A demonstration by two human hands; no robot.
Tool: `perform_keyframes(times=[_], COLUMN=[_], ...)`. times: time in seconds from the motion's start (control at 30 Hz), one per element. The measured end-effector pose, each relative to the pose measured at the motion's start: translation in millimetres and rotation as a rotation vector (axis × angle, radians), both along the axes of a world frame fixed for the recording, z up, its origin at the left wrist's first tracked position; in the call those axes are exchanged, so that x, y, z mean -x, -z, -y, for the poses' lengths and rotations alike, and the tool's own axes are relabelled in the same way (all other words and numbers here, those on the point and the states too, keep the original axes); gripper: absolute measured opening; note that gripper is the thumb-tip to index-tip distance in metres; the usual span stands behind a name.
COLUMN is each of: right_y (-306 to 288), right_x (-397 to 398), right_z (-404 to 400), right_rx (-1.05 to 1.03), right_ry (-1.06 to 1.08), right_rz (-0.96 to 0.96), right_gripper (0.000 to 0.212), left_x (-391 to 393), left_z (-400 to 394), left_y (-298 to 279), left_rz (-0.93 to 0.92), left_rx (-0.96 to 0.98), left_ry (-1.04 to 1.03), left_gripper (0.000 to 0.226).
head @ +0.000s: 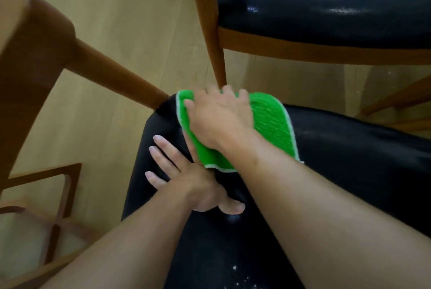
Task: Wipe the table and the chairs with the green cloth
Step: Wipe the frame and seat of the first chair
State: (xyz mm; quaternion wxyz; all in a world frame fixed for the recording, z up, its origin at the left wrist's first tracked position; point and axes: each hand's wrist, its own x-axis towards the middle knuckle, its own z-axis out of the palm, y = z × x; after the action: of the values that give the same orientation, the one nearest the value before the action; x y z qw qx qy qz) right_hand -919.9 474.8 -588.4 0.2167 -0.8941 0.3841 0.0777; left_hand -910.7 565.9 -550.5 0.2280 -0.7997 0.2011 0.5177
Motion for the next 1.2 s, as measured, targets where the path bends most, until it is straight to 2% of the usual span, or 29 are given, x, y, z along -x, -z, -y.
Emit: perform_keyframes(times=[0.07,0.17,0.27,0.37,0.47,0.57,0.67,0.8,0.97,1.07,1.2], right_y=[2.5,5.7,2.7,0.7,-4.1,-8.0,-6.6,-3.4,1.2,2.4,3.9], right_x=[-5.1,20.0,64.5,118.1,160.1,160.3,139.5,92.1,26.1,31.5,77.5], right_z=[-2.2,0.3,6.2,12.9,18.8,15.4,9.7,7.0,-7.0,-5.8,2.6], right_rx=[-0.002,0.054,0.065,0.139,0.192,0.205,0.202,0.168,0.177,0.183,0.156], right_ry=[-0.03,-0.069,-0.04,0.109,0.351,0.538,0.591,0.422,0.117,0.049,-0.023], right_rz=[0.034,0.076,0.031,-0.065,-0.13,-0.158,-0.166,-0.17,-0.04,0.027,0.042], right_gripper=[0.045,0.05,0.058,0.062,0.066,0.063,0.06,0.057,0.049,0.049,0.058], left_x=[1.2,0.0,-0.2,1.8,1.1,0.2,-0.8,-2.4,1.4,4.3,6.1], left_z=[-0.7,-0.2,2.7,4.7,3.7,1.5,0.0,-1.5,-1.7,-0.8,1.0], left_y=[1.4,-5.2,-13.1,-15.4,-13.9,-11.0,-6.6,-6.5,-9.1,-11.8,-12.3], left_rz=[0.055,-0.034,-0.075,-0.087,-0.076,-0.057,-0.052,-0.063,-0.034,-0.017,-0.009], left_rx=[-0.024,0.03,0.058,0.062,0.064,0.062,0.063,0.084,0.113,0.127,0.116], left_ry=[-0.003,-0.005,-0.028,-0.034,-0.029,-0.028,-0.024,-0.022,-0.028,-0.034,-0.035], left_gripper=[0.161,0.16,0.163,0.161,0.161,0.162,0.164,0.164,0.163,0.162,0.161])
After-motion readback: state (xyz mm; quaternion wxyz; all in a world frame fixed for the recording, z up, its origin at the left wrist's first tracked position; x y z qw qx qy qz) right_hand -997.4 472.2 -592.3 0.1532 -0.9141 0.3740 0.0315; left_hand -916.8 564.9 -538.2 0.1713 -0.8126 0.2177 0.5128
